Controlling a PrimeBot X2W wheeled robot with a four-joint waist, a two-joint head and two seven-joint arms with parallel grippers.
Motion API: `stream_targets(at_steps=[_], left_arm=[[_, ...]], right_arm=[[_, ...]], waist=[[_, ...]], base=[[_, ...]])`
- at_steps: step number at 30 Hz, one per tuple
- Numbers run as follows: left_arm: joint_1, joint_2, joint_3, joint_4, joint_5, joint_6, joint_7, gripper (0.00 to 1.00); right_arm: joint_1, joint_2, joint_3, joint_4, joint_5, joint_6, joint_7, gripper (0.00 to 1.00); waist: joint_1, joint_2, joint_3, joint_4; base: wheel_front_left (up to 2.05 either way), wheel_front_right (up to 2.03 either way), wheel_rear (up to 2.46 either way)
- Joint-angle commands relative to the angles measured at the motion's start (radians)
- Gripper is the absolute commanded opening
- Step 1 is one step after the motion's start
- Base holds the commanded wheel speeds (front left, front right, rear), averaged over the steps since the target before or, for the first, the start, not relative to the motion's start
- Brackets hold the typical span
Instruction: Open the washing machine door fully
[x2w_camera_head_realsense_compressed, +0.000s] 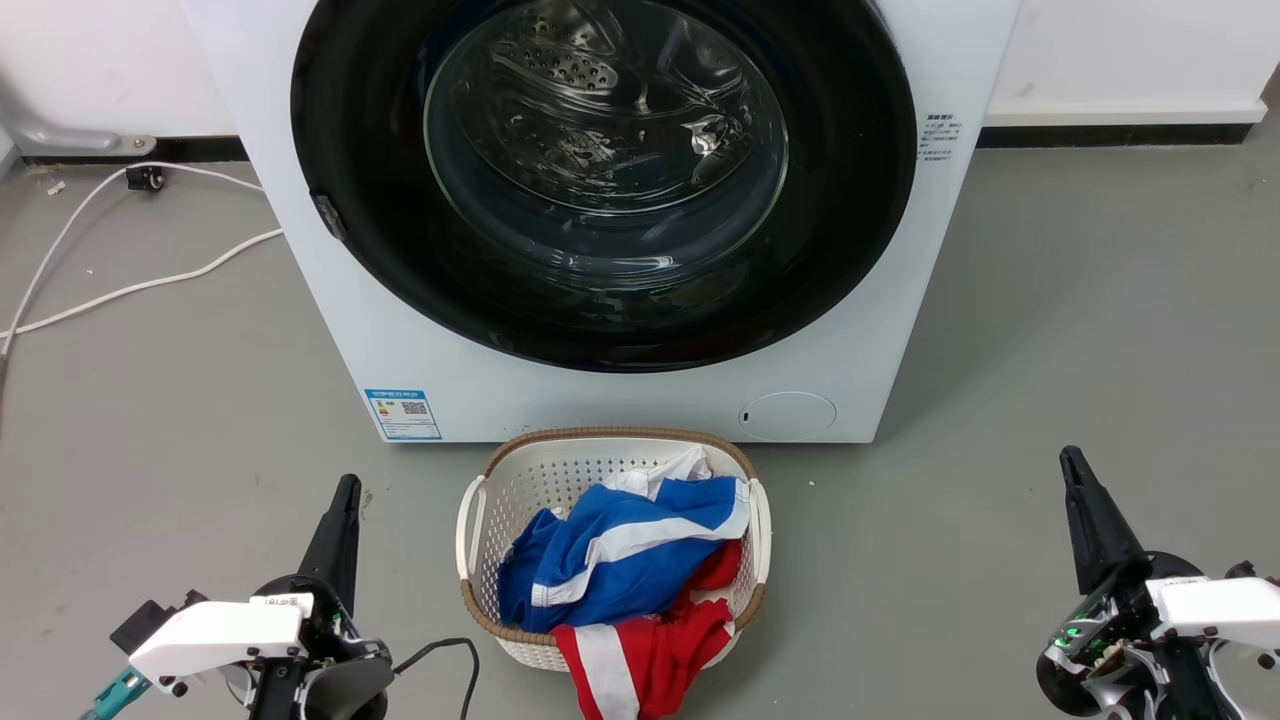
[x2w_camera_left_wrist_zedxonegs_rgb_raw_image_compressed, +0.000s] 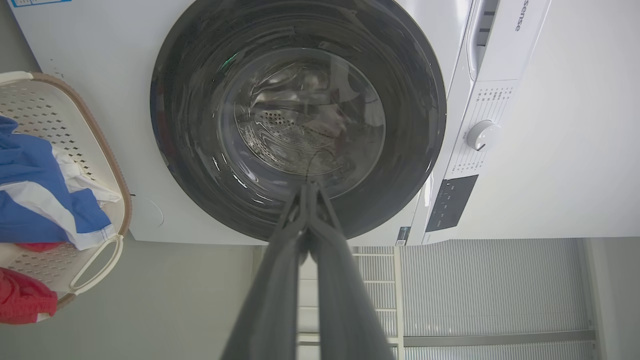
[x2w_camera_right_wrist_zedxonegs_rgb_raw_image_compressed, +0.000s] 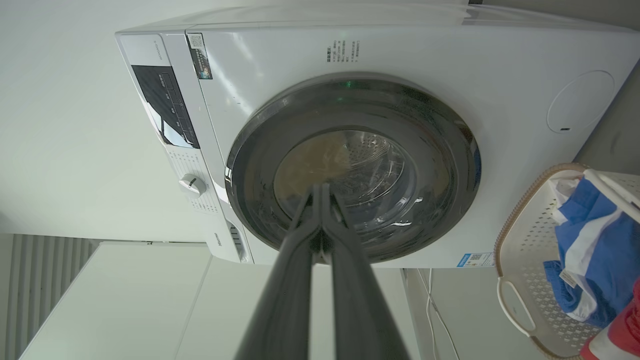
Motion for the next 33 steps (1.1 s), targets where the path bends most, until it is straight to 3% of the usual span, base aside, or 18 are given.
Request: stream_targets(at_steps=[1,12,13,22,33], left_arm=[[-0.007,-0.001,0.002,0.001,-0.002,-0.003,0.003,0.00],[-0.007,-0.001,0.002,0.001,-0.002,-0.003,0.003,0.00],[0.000,0.000,0.000,0.000,0.000,0.000,0.000,1.00],[0.037,-0.004,-0.005,0.006,0.035,0.001,-0.032,1.00],[0.044,-0.003,-0.010,-0.081,0.246,0.051,-0.084,1.00]], right_arm=[[-0.012,0.003,-0.002,0.001,-0.008,0.000,0.003,0.00],[-0.012,0.004,-0.003,0.001,-0.007,0.000,0.004,0.00],[0.000,0.001,-0.002,0.000,-0.004,0.000,0.000,1.00],[0.038,0.004,-0.002,0.018,-0.038,0.000,-0.029,1.00],[0.054,0.005,-0.019,-0.060,-0.259,0.000,-0.080,1.00]], waist=[[0.0000,-0.0001,0.000,0.000],[0.0000,-0.0001,0.000,0.000],[0.0000,-0.0001,0.000,0.000],[0.0000,-0.0001,0.000,0.000],[0.0000,-0.0001,0.003,0.000]], base=[[0.00,0.00,0.00],[0.00,0.00,0.00],[0.00,0.00,0.00],[0.00,0.00,0.00],[0.00,0.00,0.00]])
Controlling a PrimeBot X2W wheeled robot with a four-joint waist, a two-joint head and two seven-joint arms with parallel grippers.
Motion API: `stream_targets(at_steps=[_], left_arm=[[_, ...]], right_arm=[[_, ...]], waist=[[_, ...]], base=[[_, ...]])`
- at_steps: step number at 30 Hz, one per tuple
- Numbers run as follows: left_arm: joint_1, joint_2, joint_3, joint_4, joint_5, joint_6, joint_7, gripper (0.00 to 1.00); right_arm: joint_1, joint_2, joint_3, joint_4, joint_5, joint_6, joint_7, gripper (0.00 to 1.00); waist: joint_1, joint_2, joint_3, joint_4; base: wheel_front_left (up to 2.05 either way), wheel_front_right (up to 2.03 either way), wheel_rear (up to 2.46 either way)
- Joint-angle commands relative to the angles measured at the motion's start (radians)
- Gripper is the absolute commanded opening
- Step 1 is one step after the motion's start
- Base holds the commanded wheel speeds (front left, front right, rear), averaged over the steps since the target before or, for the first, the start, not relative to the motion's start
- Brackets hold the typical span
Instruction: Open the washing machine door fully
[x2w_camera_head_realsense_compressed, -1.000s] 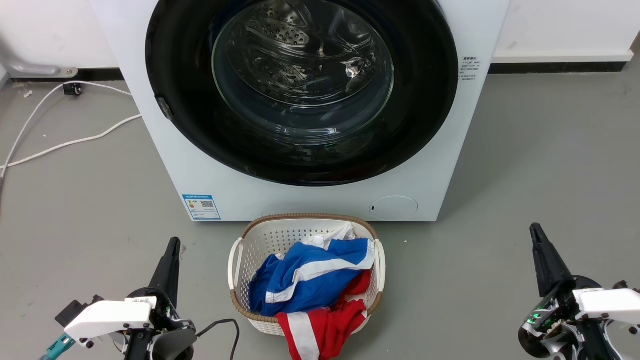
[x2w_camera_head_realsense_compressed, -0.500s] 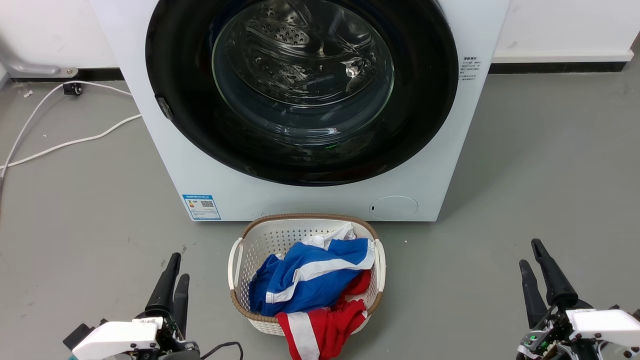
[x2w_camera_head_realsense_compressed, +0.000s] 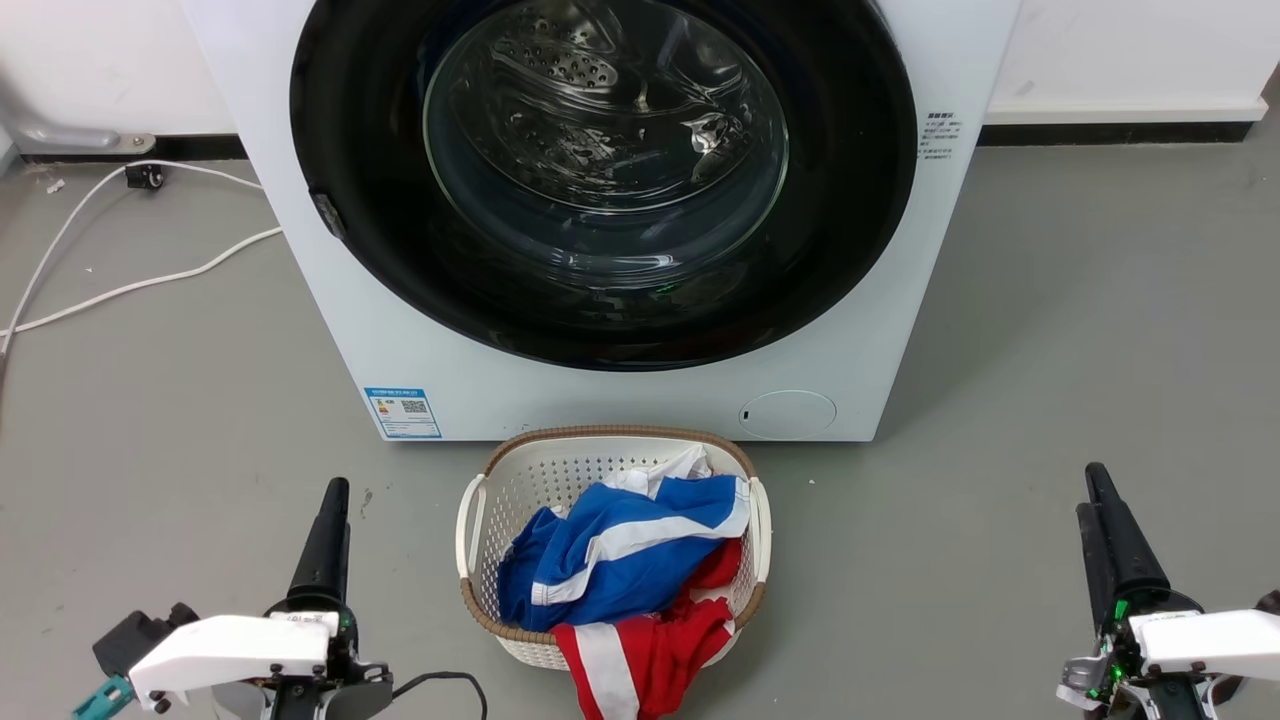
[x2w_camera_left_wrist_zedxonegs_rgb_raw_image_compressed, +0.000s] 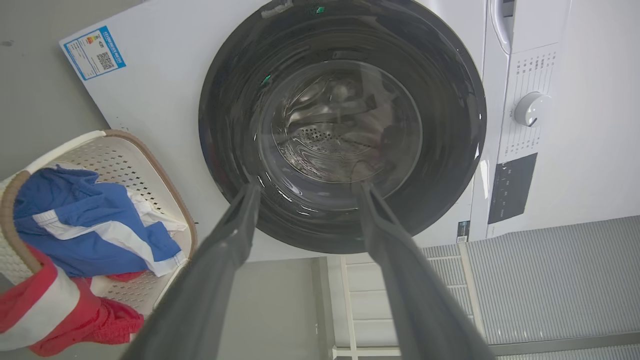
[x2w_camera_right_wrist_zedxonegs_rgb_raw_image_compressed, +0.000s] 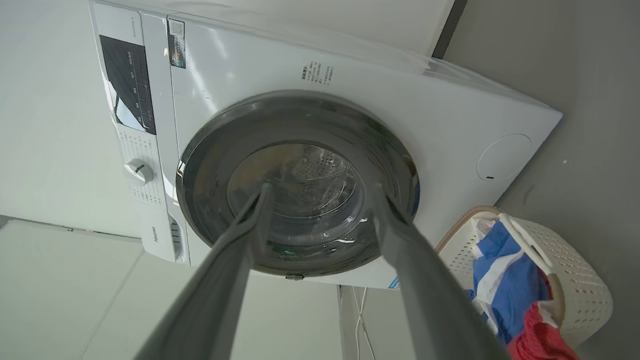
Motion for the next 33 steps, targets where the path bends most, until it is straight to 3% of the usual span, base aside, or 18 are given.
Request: stream_targets(at_steps=[1,19,33], left_arm=[[-0.006,0.003,-0.006,-0.039,0.055,0.012,-0.013,1.00],[0.016,0.010,-0.093,-0.123,0.475,0.112,-0.085,1.00],[0.029,0.051,-0.164,-0.158,0.672,0.177,-0.129,1.00]], right_arm=[[-0.009,-0.003,-0.002,-0.038,-0.055,0.001,-0.013,1.00],[0.027,-0.002,0.041,-0.175,-0.528,0.001,-0.084,1.00],[0.056,-0.001,0.056,-0.211,-0.771,0.002,-0.128,1.00]], waist=[[0.0000,0.0000,0.000,0.000],[0.0000,0.0000,0.004,0.003],[0.0000,0.0000,0.004,0.004]], base=[[0.00,0.00,0.00],[0.00,0.00,0.00],[0.00,0.00,0.00]])
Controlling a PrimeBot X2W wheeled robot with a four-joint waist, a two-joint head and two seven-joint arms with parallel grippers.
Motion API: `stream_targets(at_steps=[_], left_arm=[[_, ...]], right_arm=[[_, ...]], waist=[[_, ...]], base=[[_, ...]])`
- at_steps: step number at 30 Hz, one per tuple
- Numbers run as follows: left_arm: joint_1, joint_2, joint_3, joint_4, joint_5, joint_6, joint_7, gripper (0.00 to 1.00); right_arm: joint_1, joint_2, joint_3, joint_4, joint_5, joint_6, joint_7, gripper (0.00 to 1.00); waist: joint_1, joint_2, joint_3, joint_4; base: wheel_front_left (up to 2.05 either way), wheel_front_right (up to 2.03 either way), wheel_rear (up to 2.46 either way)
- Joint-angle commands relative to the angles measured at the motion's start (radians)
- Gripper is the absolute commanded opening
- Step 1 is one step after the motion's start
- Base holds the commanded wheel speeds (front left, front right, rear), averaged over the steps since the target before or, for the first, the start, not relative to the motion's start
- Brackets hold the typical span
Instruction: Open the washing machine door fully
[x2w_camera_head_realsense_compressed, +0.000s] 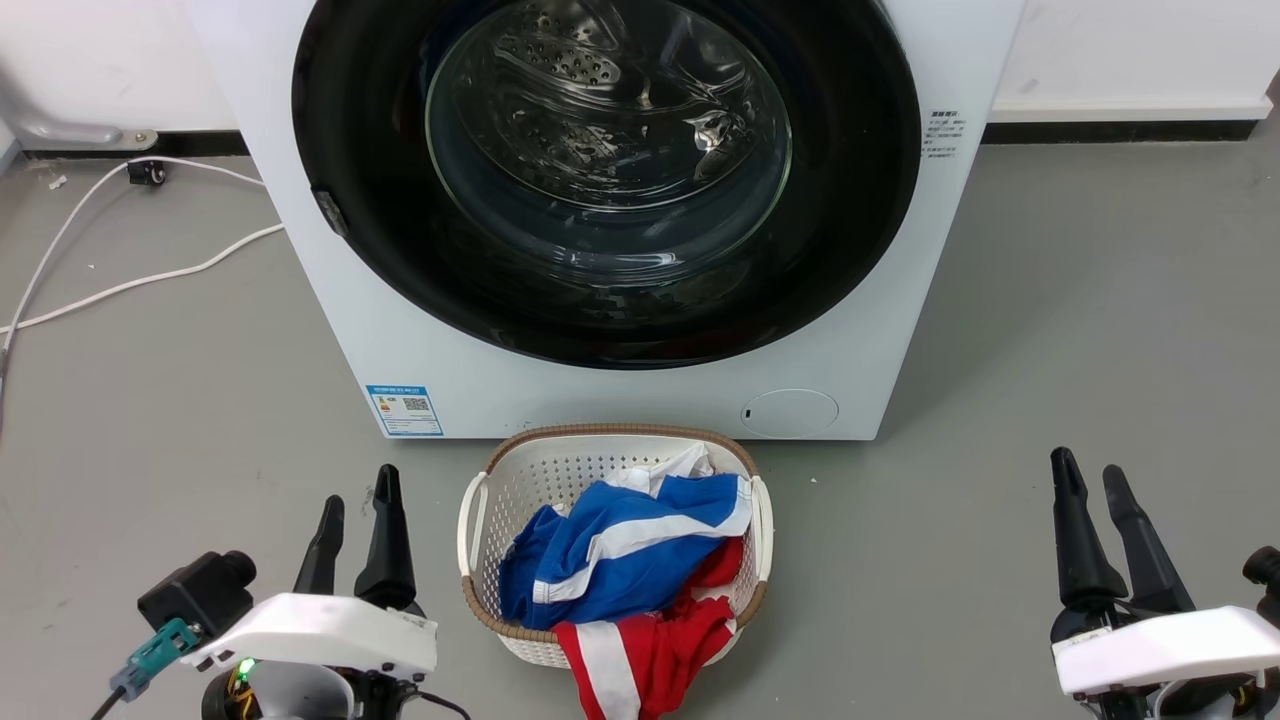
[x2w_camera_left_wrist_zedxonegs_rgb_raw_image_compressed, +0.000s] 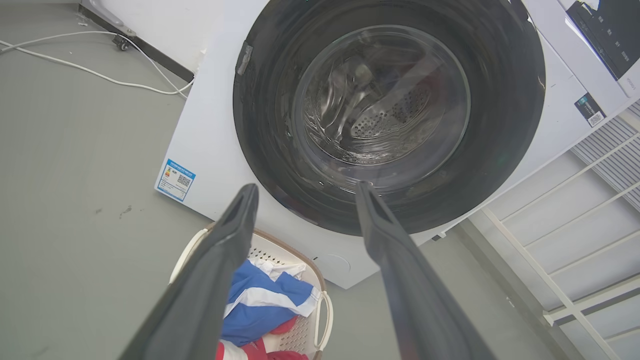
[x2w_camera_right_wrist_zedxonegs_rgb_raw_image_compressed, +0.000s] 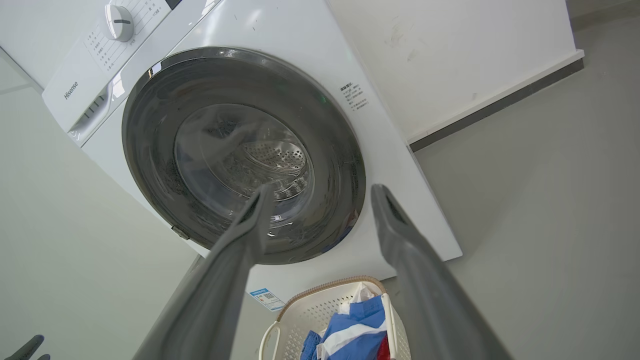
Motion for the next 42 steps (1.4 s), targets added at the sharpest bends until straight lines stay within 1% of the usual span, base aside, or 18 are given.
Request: stream_targets(at_steps=[1,7,11,24,33,42], left_arm=[[-0.001,0.012,-0.009,-0.019,0.031,0.006,-0.011,1.00],[0.004,0.027,-0.038,-0.024,0.101,0.025,-0.029,1.00],[0.009,0.034,-0.058,-0.032,0.143,0.028,-0.040,1.00],[0.029,0.036,-0.083,-0.054,0.270,0.018,-0.075,1.00],[0.046,0.023,-0.085,-0.057,0.356,0.009,-0.098,1.00],[0.061,0.010,-0.079,-0.059,0.434,-0.011,-0.118,1.00]], right_arm=[[-0.004,-0.002,0.002,-0.020,-0.033,0.002,-0.010,1.00],[0.008,-0.002,0.002,-0.024,-0.113,0.002,-0.028,1.00],[0.014,-0.001,0.005,-0.035,-0.162,0.002,-0.039,1.00],[0.037,-0.001,0.004,-0.058,-0.281,0.002,-0.075,1.00],[0.057,0.000,0.007,-0.070,-0.357,0.002,-0.095,1.00],[0.072,0.000,0.004,-0.084,-0.410,0.002,-0.116,1.00]], waist=[[0.0000,-0.0001,0.000,0.000],[0.0000,-0.0001,-0.001,0.002],[0.0000,-0.0001,-0.001,0.003],[0.0000,-0.0001,-0.004,0.004],[0.0000,-0.0001,-0.005,0.005],[0.0000,-0.0001,-0.009,0.006]], base=[[0.00,0.00,0.00],[0.00,0.00,0.00],[0.00,0.00,0.00],[0.00,0.00,0.00],[0.00,0.00,0.00],[0.00,0.00,0.00]])
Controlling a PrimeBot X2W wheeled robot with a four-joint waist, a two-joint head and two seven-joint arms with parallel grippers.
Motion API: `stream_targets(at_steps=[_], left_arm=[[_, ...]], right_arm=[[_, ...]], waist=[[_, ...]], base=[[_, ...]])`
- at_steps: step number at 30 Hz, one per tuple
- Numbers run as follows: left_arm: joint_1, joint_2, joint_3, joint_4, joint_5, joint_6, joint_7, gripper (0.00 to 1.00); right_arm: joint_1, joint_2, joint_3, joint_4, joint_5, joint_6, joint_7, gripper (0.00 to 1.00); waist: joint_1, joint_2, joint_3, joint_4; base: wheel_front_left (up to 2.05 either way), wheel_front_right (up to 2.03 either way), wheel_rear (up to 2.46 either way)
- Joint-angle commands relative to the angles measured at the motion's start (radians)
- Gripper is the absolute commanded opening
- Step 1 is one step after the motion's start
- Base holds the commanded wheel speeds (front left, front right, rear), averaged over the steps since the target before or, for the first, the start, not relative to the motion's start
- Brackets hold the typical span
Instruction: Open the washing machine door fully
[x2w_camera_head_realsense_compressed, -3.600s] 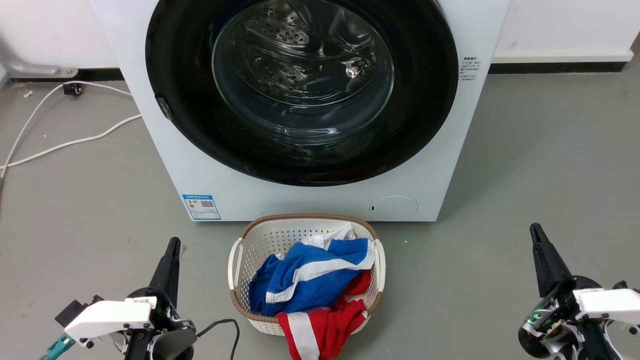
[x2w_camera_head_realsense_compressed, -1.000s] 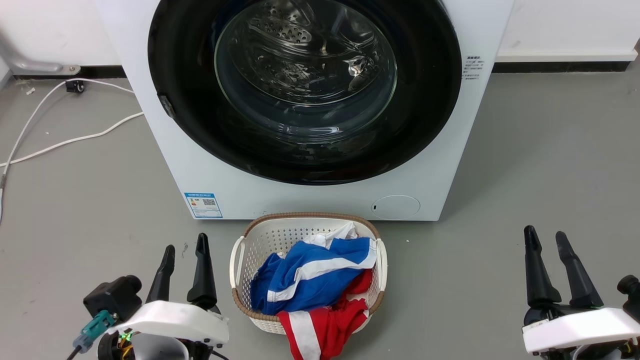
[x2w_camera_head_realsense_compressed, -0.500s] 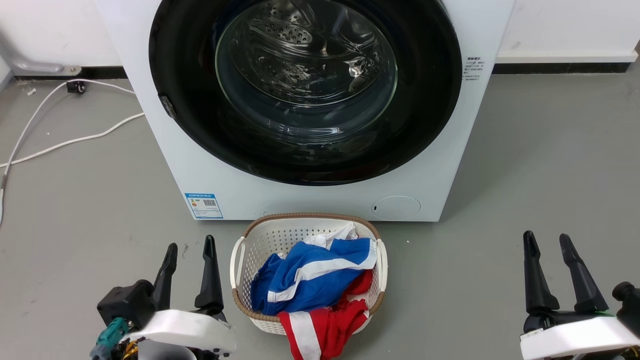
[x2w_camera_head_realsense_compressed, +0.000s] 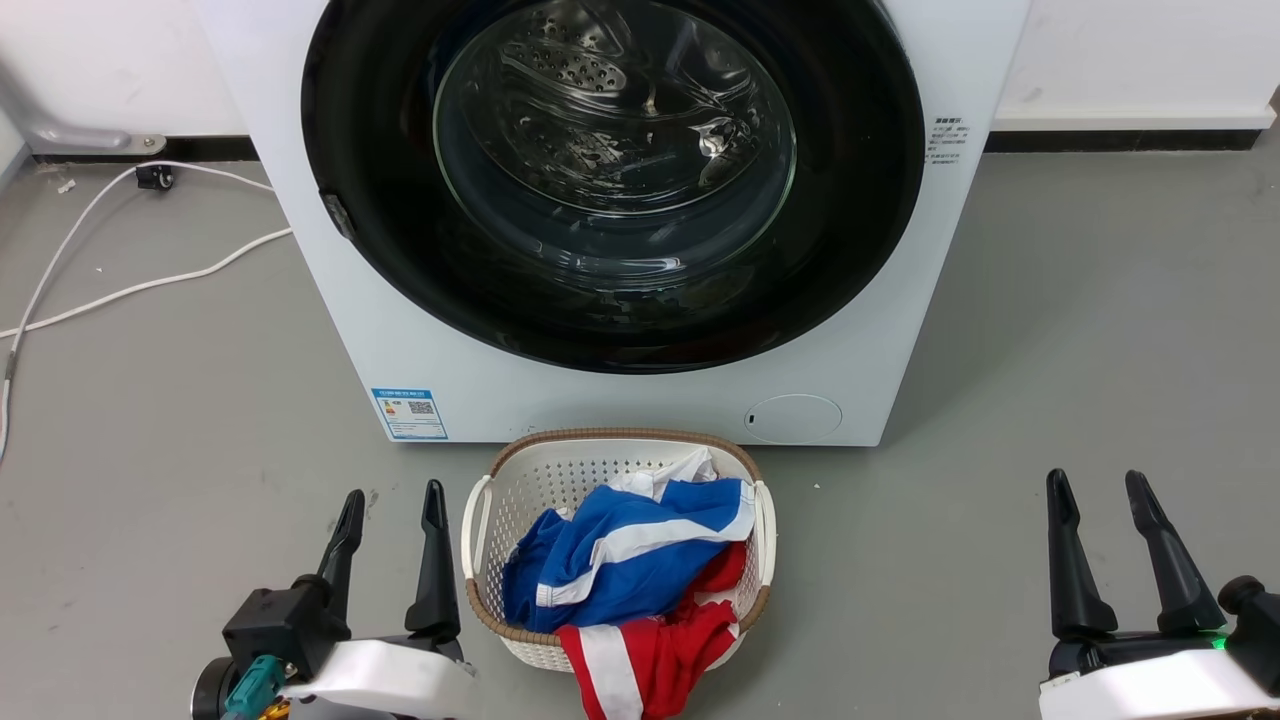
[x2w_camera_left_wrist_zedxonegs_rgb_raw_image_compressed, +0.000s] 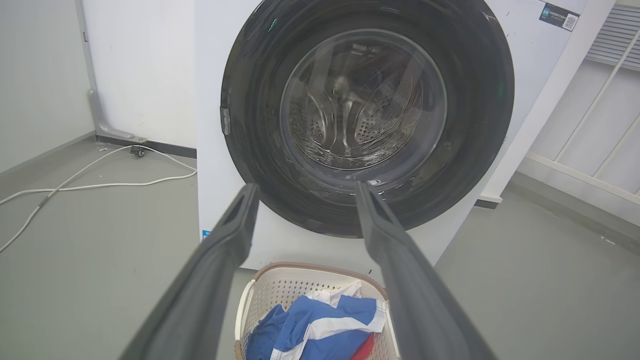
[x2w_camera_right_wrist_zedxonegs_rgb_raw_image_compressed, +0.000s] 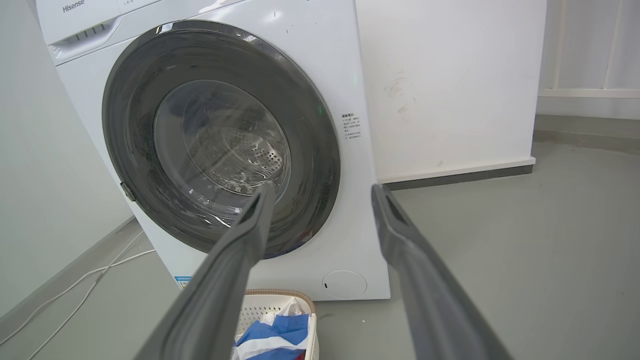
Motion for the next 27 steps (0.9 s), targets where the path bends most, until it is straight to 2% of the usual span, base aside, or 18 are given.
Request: stream_targets(at_steps=[1,12,27], left_arm=[[0.003,-0.001,0.002,-0.012,0.026,-0.007,-0.009,1.00],[0.022,-0.026,0.024,0.001,0.102,-0.044,-0.033,1.00],[0.039,-0.043,0.043,0.015,0.210,-0.059,-0.061,1.00]], right_arm=[[0.006,0.000,-0.001,-0.014,-0.023,0.002,-0.010,1.00],[0.022,0.001,-0.002,-0.030,-0.059,0.002,-0.033,1.00],[0.048,0.001,0.006,-0.031,-0.095,0.001,-0.061,1.00]], waist=[[0.0000,-0.0001,0.000,0.000],[0.0000,-0.0001,-0.002,0.002],[0.0000,-0.0001,-0.006,0.004]], base=[[0.00,0.00,0.00],[0.00,0.00,0.00],[0.00,0.00,0.00]])
